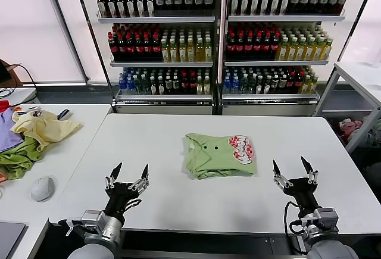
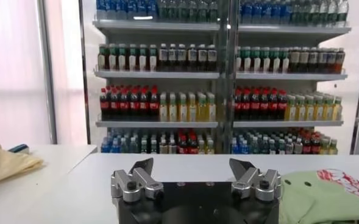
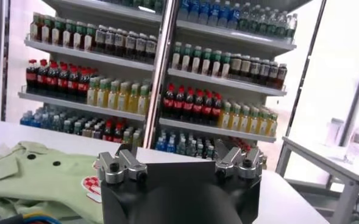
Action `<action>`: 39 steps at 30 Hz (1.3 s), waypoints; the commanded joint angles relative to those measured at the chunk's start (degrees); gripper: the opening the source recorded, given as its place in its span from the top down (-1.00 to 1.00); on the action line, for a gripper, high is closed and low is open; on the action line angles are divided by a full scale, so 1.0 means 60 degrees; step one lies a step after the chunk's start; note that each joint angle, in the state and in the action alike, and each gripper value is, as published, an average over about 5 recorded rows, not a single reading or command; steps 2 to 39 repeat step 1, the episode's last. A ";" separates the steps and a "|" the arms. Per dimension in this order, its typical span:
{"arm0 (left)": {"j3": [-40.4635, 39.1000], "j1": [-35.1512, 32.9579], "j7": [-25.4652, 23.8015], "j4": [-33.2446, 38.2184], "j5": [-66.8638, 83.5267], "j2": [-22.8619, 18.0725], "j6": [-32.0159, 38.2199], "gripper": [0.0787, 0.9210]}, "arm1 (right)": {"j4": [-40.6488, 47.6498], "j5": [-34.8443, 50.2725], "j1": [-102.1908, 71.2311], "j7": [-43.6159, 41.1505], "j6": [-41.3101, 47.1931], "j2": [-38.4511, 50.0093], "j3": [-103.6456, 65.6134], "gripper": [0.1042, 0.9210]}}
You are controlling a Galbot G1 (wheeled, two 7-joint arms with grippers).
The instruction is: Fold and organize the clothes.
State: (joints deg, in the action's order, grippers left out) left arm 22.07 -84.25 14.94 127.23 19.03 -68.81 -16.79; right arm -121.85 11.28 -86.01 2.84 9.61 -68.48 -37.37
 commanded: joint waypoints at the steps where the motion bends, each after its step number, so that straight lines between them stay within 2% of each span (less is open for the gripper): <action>1: 0.0014 -0.0001 -0.0018 -0.0007 -0.0021 0.0008 0.0096 -0.77 | -0.0259 -0.0087 -0.0275 0.0377 -0.0169 -0.0096 -0.0072 -0.76; 39: 0.0014 -0.0001 -0.0018 -0.0007 -0.0021 0.0008 0.0096 -0.77 | -0.0259 -0.0087 -0.0275 0.0377 -0.0169 -0.0096 -0.0072 -0.76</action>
